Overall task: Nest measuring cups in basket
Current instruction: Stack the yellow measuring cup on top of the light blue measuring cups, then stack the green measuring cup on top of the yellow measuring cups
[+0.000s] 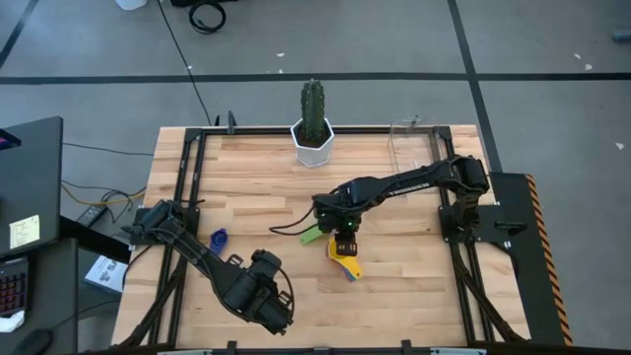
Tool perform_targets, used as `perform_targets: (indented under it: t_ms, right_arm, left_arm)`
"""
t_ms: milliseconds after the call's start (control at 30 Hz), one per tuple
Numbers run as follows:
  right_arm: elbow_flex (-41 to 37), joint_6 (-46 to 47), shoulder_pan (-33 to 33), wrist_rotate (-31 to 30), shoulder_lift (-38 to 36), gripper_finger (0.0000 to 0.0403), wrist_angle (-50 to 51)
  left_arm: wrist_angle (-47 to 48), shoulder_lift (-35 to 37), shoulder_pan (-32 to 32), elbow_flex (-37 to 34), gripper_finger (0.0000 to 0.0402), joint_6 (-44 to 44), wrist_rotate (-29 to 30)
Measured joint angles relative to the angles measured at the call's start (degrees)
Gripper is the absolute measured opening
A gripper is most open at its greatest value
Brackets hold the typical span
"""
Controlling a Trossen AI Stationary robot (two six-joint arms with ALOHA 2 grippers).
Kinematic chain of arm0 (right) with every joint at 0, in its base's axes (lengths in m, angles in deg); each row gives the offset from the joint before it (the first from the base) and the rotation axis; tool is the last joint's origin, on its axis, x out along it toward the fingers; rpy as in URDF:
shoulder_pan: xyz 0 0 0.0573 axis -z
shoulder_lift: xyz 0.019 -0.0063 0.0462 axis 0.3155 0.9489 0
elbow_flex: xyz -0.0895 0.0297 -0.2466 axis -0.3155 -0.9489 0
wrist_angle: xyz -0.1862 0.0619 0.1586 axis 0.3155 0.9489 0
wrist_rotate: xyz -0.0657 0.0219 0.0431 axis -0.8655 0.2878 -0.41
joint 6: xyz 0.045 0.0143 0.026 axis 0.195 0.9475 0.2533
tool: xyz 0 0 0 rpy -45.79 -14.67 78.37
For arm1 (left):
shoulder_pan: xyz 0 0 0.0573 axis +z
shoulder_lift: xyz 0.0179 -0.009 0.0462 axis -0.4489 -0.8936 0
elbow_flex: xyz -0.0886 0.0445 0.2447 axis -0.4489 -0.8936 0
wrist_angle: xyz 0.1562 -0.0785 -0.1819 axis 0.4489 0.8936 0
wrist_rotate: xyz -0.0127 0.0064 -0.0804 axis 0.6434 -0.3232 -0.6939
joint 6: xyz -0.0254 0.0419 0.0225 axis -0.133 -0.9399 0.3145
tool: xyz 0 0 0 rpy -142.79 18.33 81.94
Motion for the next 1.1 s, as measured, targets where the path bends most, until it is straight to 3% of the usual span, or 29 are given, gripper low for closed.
perform_targets:
  t_ms: [133,367,600,900,1100]
  right_arm:
    - [2.68,0.28,0.49,-4.41,-0.52,0.0113,2.59]
    - [9.80,-2.41,1.16,-6.69,-1.06,0.0113,10.93]
    - [21.78,-5.22,1.79,-17.14,-1.51,0.0112,22.68]
    - [34.84,-6.94,2.89,-23.91,-3.35,0.0111,36.79]
    - [38.83,-6.84,3.68,-23.73,-9.47,0.0111,37.53]
  left_arm:
    - [0.00,0.00,-0.01,0.00,0.0066,-0.08,0.00]
    - [0.02,0.00,-0.32,0.00,0.0066,-0.10,0.31]
    - [0.02,0.00,-0.18,0.00,0.0066,0.01,1.99]
    - [0.00,0.47,0.53,0.00,0.0066,5.70,8.97]
    - [0.03,0.66,5.23,0.00,0.0066,-6.55,10.31]
